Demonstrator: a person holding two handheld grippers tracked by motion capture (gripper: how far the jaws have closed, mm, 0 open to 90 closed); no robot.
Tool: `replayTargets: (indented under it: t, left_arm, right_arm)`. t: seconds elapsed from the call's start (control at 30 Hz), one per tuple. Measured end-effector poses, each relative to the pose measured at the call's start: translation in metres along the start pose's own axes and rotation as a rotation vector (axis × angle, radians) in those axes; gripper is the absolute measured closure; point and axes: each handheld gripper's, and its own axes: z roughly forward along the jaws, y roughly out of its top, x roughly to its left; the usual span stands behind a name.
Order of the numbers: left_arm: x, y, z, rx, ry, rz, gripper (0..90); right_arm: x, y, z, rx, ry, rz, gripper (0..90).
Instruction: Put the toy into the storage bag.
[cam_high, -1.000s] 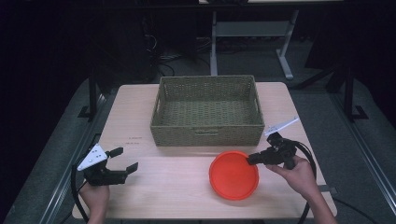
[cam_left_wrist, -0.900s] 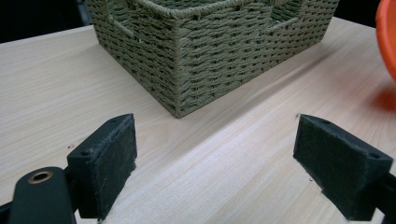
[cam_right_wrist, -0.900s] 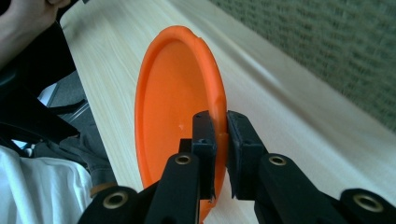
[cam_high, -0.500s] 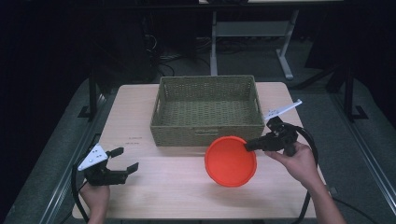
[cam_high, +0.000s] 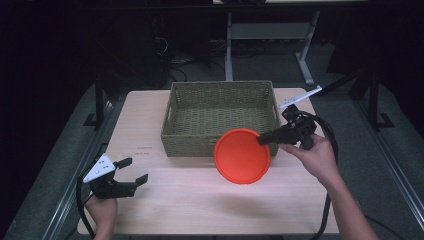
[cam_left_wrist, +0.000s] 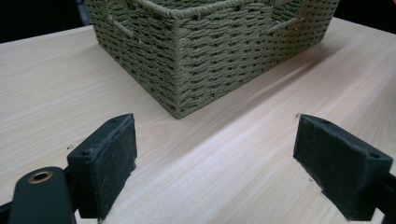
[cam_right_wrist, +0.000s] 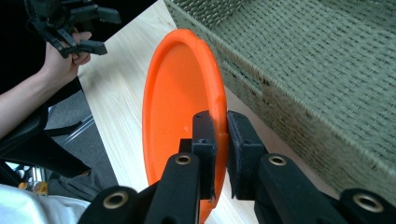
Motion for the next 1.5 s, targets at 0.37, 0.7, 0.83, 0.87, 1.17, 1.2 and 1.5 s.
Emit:
replayTargets:
  t: [0.37,0.7,0.83,0.87,1.17,1.2,1.5]
  left_arm:
    - [0.0,0.0,0.0,0.002,0.0,0.001,12.6]
    - [0.0,0.0,-0.001,-0.001,0.0,-0.005,12.6]
    - [0.0,0.0,-0.001,-0.003,-0.001,-0.009,12.7]
    - [0.0,0.0,-0.001,-0.002,-0.001,-0.009,12.6]
    - [0.0,0.0,-0.001,-0.004,-0.001,-0.008,12.6]
    - [0.0,0.0,-0.001,-0.006,-0.002,-0.008,12.6]
    - [0.0,0.0,-0.001,-0.005,-0.001,-0.01,12.6]
  right_arm:
    - [-0.005,0.024,-0.005,-0.024,-0.009,0.024,82.2]
    - [-0.009,0.045,-0.007,-0.037,-0.034,0.035,82.2]
    - [-0.013,0.054,-0.008,-0.039,-0.041,0.044,82.2]
    - [-0.013,0.056,-0.008,-0.038,-0.042,0.051,82.2]
    - [-0.019,0.067,-0.007,-0.046,-0.048,0.064,82.2]
    - [-0.02,0.068,-0.007,-0.046,-0.049,0.063,82.2]
    - [-0.023,0.08,-0.007,-0.054,-0.059,0.076,82.2]
